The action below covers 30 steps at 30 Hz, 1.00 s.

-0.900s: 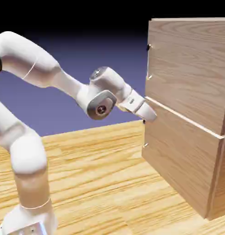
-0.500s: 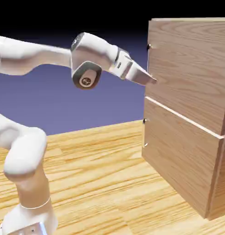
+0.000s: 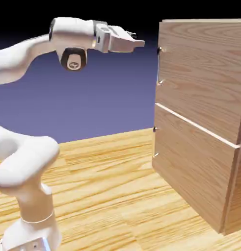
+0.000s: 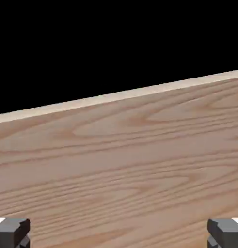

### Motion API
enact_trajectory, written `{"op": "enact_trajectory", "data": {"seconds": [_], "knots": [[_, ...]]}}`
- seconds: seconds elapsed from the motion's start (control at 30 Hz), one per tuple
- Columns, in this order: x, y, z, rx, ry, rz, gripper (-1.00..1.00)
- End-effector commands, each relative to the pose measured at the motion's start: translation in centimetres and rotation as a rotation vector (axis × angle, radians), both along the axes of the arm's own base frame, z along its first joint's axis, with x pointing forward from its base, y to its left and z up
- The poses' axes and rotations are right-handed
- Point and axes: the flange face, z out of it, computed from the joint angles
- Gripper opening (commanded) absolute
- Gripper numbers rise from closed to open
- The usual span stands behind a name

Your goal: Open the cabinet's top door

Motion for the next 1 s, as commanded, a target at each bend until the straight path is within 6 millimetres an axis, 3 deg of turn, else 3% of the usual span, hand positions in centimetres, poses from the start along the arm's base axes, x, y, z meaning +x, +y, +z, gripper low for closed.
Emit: {"op": "enact_trajectory", "data": {"seconds": [0.0, 0.2, 0.43, 0.57, 0.63, 0.77, 0.8, 0.83, 0.87, 0.97], "knots": [[0.2, 1.0, -0.1, -0.008, -0.014, 0.004, 0.00], [2.8, 6.6, -2.4, -0.066, -0.068, 0.035, 0.00], [8.8, 11.2, -8.6, -0.140, -0.072, 0.078, 0.00], [13.3, 12.2, -13.7, -0.176, -0.047, 0.099, 0.00], [13.5, 12.2, -13.9, -0.177, -0.046, 0.100, 0.00], [18.5, 12.0, -13.9, -0.177, -0.046, 0.100, 0.00], [18.5, 12.0, -13.9, -0.177, -0.046, 0.100, 0.00], [18.5, 12.0, -13.9, -0.177, -0.046, 0.100, -1.00], [18.5, 12.0, -13.9, -0.177, -0.046, 0.100, -1.00], [15.5, 11.1, -13.9, -0.175, -0.052, 0.165, -1.00]]}}
